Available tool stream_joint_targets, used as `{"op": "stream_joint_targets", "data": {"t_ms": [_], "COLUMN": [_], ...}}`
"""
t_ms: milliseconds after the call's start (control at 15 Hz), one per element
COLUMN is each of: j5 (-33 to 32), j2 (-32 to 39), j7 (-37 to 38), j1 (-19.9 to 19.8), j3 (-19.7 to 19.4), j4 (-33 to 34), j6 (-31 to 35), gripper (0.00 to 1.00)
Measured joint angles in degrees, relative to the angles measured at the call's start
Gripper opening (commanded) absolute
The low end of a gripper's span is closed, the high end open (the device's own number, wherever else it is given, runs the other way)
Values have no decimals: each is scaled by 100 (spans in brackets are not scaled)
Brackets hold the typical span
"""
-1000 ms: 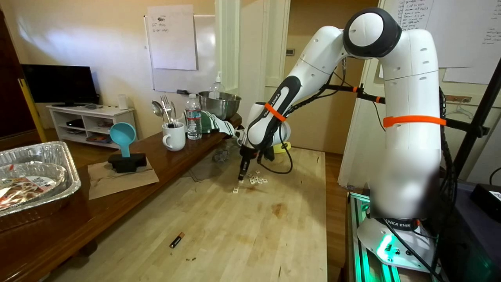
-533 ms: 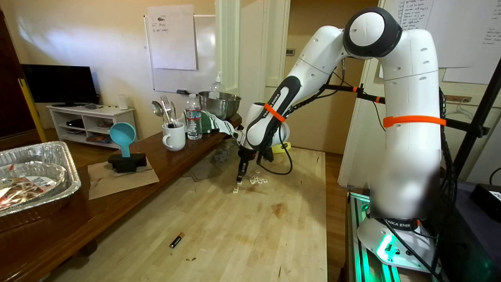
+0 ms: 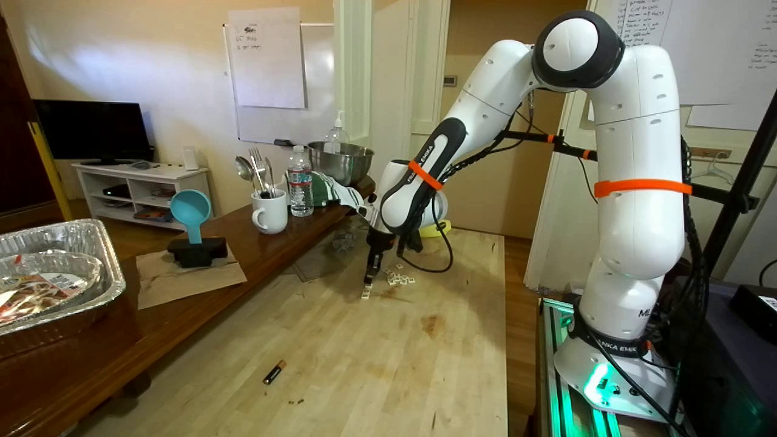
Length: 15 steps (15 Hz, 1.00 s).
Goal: Use four letter tiles to form a word
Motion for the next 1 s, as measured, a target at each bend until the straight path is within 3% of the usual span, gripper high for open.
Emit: {"op": "stream_joint_targets", "data": {"t_ms": [1000], "j5": [-1], "j2": [8], "j7": [-165], "j1": [18], "j3": [126], "j4": [-2], "j6": [0], "gripper": [0]}}
